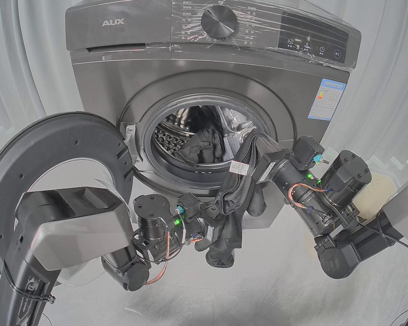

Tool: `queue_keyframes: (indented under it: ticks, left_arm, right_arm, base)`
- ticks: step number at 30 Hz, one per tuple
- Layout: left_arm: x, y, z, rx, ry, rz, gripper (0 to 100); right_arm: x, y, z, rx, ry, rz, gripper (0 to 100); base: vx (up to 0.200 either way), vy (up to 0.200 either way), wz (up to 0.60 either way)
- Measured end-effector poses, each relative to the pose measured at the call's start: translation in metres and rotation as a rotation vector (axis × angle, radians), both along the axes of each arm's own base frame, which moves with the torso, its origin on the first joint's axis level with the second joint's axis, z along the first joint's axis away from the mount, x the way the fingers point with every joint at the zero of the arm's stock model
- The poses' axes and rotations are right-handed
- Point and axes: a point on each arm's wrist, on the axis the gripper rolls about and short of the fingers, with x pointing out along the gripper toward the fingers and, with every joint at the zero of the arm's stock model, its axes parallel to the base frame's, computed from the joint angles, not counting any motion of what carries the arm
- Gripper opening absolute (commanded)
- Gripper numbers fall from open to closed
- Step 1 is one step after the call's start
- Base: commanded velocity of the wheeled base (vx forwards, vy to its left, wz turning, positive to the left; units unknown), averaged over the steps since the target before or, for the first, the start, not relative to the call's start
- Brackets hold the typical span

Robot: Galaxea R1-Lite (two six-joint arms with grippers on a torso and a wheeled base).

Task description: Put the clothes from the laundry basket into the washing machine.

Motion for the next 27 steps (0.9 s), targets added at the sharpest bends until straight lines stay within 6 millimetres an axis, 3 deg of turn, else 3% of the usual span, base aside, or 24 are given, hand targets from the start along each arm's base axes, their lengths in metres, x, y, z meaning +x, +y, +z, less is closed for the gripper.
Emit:
queue_keyframes:
  ticks: [6, 18, 22, 27]
  left_arm:
    - [-0.017, 0.023, 0.027, 0.005, -0.002, 0.004, 0]
    - [-0.077, 0.110, 0.062, 0.071, 0.066, -0.058, 0]
    - [-0.084, 0.126, 0.070, 0.066, 0.058, -0.034, 0]
    - [-0.070, 0.139, 0.089, 0.029, -0.015, 0.017, 0]
  right_arm:
    - [0.006, -0.008, -0.003, -0.003, 0.009, -0.026, 0]
    - [0.010, -0.021, -0.014, -0.012, 0.048, -0.060, 0]
    - [0.009, -0.023, -0.016, -0.017, 0.057, -0.064, 0]
    - [0.004, -0.027, -0.019, -0.025, 0.066, -0.057, 0]
  base:
    - [0.000, 0.000, 0.00]
    - [0.000, 0.000, 0.00]
    - [0.000, 0.000, 0.00]
    - [0.000, 0.000, 0.00]
